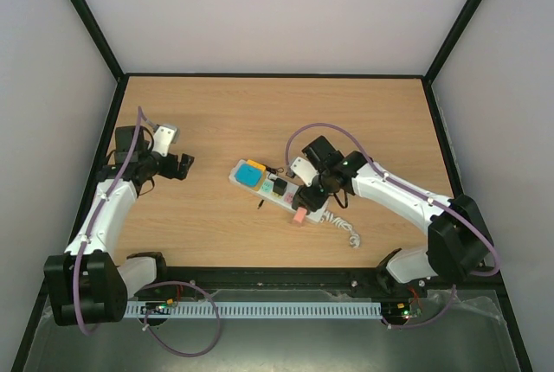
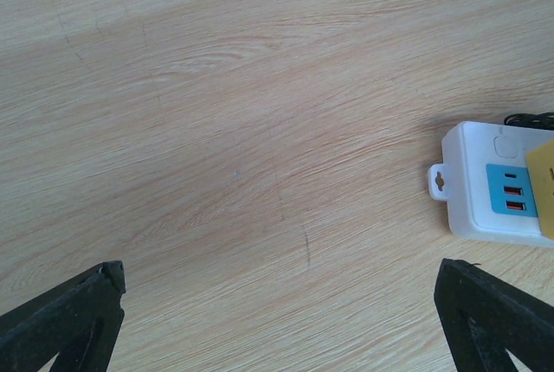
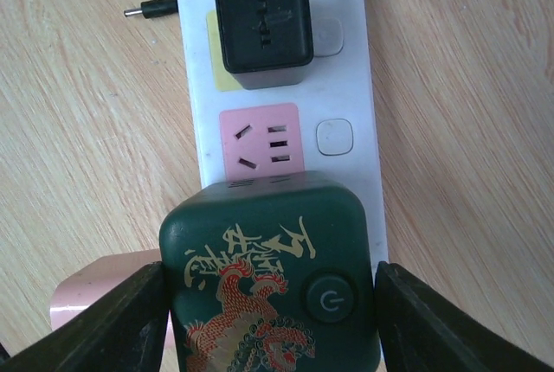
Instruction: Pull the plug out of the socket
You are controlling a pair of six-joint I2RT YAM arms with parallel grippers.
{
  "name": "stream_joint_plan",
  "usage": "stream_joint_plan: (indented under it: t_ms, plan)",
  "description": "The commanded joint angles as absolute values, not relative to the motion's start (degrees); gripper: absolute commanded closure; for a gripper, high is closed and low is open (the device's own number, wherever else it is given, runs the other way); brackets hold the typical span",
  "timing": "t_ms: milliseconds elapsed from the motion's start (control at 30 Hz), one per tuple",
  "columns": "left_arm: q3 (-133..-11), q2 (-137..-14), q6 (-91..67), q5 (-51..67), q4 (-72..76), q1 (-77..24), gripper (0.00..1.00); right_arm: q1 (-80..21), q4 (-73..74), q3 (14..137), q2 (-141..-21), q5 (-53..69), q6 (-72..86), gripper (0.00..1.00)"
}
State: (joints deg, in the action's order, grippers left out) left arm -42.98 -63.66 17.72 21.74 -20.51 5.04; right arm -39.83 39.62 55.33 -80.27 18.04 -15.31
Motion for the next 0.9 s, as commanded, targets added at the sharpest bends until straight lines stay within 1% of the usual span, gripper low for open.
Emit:
stream_joint_plan:
  t_ms: [0, 167, 367, 700, 867]
  plan:
    - [-43.3, -62.9, 16.9, 20.6, -20.5, 4.7, 0.0, -40.2, 36.5, 54.5, -80.6, 15.1, -13.1, 0.41]
    - [-43.2, -62.7, 16.4, 19.5, -20.2, 4.3, 0.0, -40.2, 34.4, 53.8, -80.6, 13.3, -11.8, 0.52]
    - [-43.8, -63.0, 16.6, 18.9, -20.2, 3.8, 0.0, -40.2, 31.4, 53.8, -82.1, 8.4, -10.3, 0.6]
    - [-44.2, -63.8, 16.0, 17.9, -19.6, 2.5, 0.0, -40.0, 26.3, 60.3, -87.9, 0.1, -9.1, 0.63]
    - [-44.8, -64.1, 16.7, 17.6, -19.7, 1.7, 0.0, -39.6, 26.5, 63.5, -92.3, 4.1, -7.6, 0.62]
